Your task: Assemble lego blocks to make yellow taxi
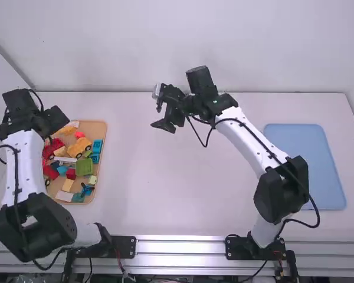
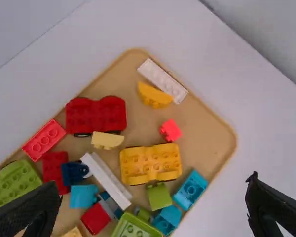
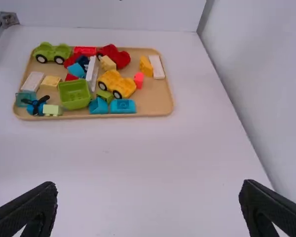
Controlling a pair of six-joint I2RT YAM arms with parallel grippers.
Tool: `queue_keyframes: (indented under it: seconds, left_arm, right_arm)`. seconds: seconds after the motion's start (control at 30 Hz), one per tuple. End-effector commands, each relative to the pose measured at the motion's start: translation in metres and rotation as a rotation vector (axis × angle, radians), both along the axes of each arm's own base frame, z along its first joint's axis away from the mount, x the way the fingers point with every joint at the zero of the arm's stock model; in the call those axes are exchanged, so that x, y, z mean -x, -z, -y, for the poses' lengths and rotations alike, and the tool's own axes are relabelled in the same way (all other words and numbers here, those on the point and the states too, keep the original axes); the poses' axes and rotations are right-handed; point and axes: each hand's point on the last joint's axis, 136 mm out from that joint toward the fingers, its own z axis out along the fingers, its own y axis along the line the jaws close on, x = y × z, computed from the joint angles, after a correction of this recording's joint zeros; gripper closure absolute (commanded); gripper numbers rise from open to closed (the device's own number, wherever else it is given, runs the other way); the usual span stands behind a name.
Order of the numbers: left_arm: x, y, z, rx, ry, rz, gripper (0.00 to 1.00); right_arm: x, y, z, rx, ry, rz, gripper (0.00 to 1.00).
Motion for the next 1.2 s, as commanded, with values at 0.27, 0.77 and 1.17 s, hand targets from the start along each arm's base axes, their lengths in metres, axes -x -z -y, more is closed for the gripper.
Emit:
queue_keyframes:
  seconds: [0.27, 0.77, 1.17]
  left_arm:
    - [0.034, -0.002, -0.023, -0.059, -0.243, -0.056, 0.01]
    - [0.058, 0.01, -0.043, -0.078, -0.207, -0.167, 0.01]
    - [0.022, 0.058, -0.029, 0.096, 0.127, -0.382, 0.01]
  right_arm:
    - [-0.001, -0.007, 0.007, -0.027, 0.111, -0.041, 0.01]
    - [0.003, -0.02, 0.004, -0.08, 0.047, -0.011, 0.01]
    - [0.006, -0.028, -0.006, -0.095, 0.013, 0.056, 0.01]
